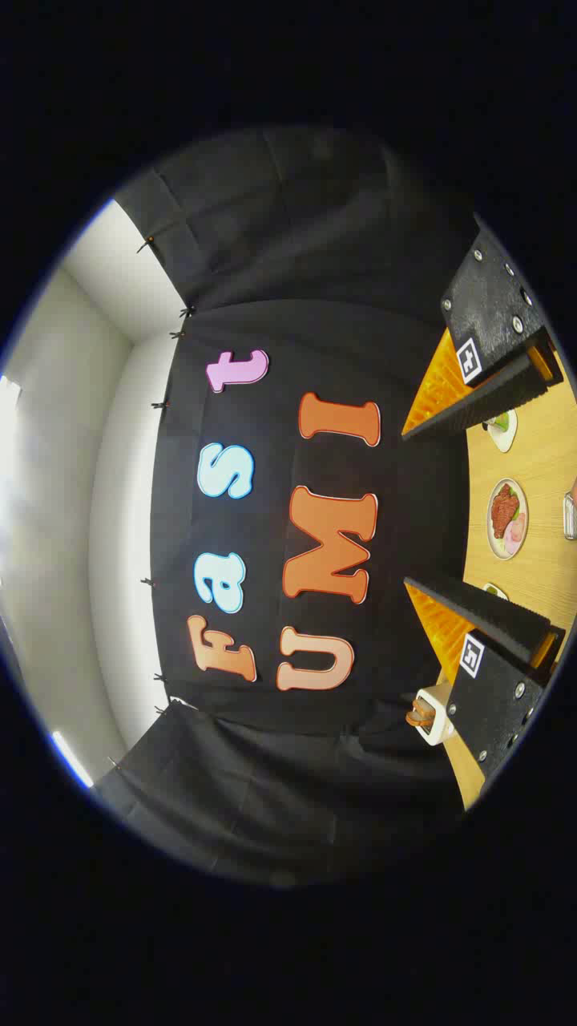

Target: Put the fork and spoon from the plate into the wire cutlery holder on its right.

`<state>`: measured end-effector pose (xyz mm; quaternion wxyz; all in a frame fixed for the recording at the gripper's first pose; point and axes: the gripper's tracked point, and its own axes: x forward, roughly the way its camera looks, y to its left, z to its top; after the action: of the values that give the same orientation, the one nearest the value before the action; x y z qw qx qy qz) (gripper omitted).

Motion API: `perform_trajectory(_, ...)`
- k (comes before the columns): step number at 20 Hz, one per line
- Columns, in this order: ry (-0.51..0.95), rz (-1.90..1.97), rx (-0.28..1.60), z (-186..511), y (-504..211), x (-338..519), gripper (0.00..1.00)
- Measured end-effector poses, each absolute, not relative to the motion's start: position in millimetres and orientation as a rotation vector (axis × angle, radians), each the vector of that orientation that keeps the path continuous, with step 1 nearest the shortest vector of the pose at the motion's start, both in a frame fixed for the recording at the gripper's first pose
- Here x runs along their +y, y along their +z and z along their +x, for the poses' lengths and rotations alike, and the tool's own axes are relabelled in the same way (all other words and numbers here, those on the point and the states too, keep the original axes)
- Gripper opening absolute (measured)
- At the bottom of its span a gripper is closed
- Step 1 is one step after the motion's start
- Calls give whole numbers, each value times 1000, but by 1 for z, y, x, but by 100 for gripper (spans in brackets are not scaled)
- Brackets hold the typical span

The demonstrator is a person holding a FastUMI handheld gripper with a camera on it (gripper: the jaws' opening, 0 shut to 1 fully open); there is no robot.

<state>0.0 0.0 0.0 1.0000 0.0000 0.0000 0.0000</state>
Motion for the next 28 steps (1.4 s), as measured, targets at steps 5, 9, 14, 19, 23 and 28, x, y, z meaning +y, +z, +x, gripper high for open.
perform_trajectory(5,42,10,8,10,-5,16,97)
perform_trajectory(9,88,27,0,18,-2,37,96)
perform_trajectory(14,127,16,16,29,0,67,97)
perform_trajectory(19,194,57,22,33,1,116,95)
perform_trajectory(23,229,100,108,43,-23,159,95)
perform_trajectory(28,263,43,238,51,-73,212,92)
